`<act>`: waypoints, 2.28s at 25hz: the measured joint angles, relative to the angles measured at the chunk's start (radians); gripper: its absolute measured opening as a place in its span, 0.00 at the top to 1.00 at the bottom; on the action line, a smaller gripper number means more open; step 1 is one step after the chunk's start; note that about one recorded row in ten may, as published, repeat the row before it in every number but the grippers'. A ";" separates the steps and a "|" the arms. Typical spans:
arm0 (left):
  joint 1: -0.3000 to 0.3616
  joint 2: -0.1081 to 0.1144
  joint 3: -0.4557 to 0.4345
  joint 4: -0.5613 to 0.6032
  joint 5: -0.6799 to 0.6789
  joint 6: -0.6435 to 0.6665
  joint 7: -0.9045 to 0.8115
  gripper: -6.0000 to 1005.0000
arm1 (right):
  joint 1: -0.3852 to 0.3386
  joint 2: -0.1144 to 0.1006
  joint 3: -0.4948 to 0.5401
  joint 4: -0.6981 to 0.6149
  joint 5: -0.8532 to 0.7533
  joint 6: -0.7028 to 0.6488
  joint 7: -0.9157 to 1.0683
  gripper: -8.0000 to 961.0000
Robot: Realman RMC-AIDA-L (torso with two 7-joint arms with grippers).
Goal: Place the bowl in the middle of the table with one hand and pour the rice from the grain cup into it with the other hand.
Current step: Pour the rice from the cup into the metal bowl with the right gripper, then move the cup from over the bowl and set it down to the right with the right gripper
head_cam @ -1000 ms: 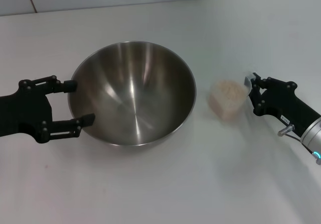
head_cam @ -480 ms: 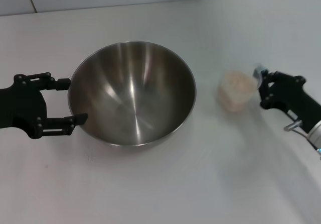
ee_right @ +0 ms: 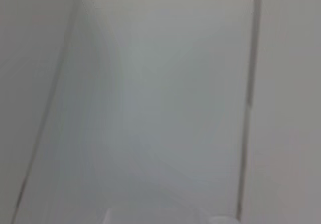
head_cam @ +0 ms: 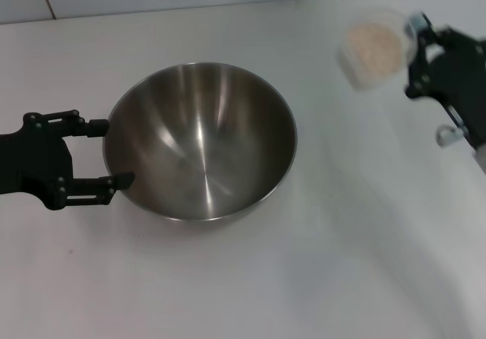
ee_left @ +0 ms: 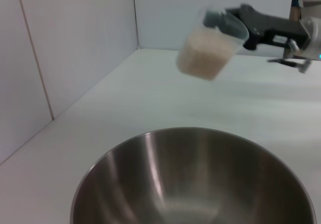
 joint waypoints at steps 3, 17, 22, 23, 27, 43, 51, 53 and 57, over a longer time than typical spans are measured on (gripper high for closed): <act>-0.005 0.001 0.000 0.000 0.000 0.000 -0.002 0.19 | 0.031 0.000 -0.059 -0.094 -0.007 0.032 -0.189 0.96; -0.022 0.001 0.000 0.000 0.015 0.001 -0.003 0.19 | 0.071 0.004 -0.344 -0.251 0.001 0.312 -1.282 0.94; -0.024 -0.001 0.004 -0.001 0.023 0.000 -0.004 0.19 | 0.073 0.004 -0.367 -0.296 -0.007 0.356 -1.575 0.93; -0.025 -0.002 0.004 -0.002 0.023 0.000 -0.004 0.19 | 0.076 0.004 -0.374 -0.311 -0.016 0.369 -1.672 0.93; -0.025 -0.002 0.005 -0.002 0.023 0.001 -0.005 0.19 | 0.077 0.004 -0.384 -0.334 -0.028 0.419 -1.877 0.92; -0.029 0.000 0.001 -0.002 0.023 0.004 -0.005 0.19 | 0.066 0.004 -0.598 -0.455 0.264 0.364 -2.032 0.90; -0.030 -0.001 0.001 -0.002 0.023 0.003 -0.005 0.19 | 0.037 0.004 -0.716 -0.537 0.699 0.162 -1.177 0.89; -0.030 -0.002 0.001 -0.002 0.023 0.003 -0.005 0.19 | 0.020 0.004 -0.654 -0.504 0.760 0.147 -0.908 0.88; -0.030 -0.002 0.006 -0.004 0.023 0.001 -0.001 0.19 | 0.016 0.002 -0.584 -0.421 0.800 0.172 -0.649 0.88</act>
